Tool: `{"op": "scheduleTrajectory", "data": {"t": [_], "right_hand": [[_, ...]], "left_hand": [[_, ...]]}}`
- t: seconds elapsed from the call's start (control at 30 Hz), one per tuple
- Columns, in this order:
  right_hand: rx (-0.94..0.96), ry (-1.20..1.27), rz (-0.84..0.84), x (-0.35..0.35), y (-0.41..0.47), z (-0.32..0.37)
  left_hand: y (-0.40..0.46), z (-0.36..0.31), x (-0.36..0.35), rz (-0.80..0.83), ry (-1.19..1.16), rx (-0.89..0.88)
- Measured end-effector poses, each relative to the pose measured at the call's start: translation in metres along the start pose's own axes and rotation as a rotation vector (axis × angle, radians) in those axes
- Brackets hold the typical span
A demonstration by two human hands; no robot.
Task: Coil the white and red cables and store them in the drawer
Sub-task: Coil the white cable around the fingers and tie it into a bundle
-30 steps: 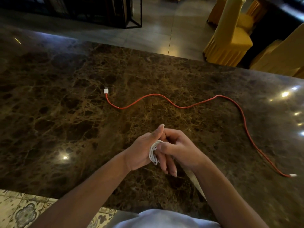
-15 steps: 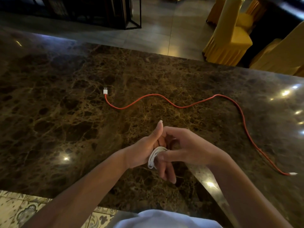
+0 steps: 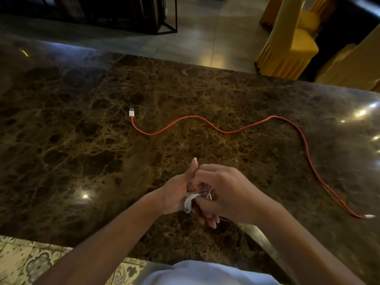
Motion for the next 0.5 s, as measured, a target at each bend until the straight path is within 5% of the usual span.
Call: {"op": "scheduleTrajectory", "data": {"t": [0.1,0.2,0.3,0.5], "right_hand": [[-0.018,0.104,-0.005,0.005,-0.008,-0.009],[-0.129,0.658,-0.024,0.007,-0.014,-0.033],[-0.191,0.962,-0.011,-0.005,-0.014,-0.039],[-0.206,0.95,-0.013,-0.016,-0.014,-0.039]], "left_hand": [[-0.001,0.0,-0.001,-0.077,0.034,-0.029],[-0.009,-0.011,-0.006,-0.188,0.138,-0.109],[-0.017,-0.03,-0.026,-0.086,0.1,-0.211],[-0.024,-0.034,-0.023,-0.122,0.051,-0.22]]}}
Point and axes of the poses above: each hand's wrist, its own y-axis towards the middle knuckle, its own x-axis out of the back of the hand, z = x × y, the point moved 3 cm from there along y, towards the middle knuckle, and after that the axes turned 1 degree about z, right-handed, at the moved point
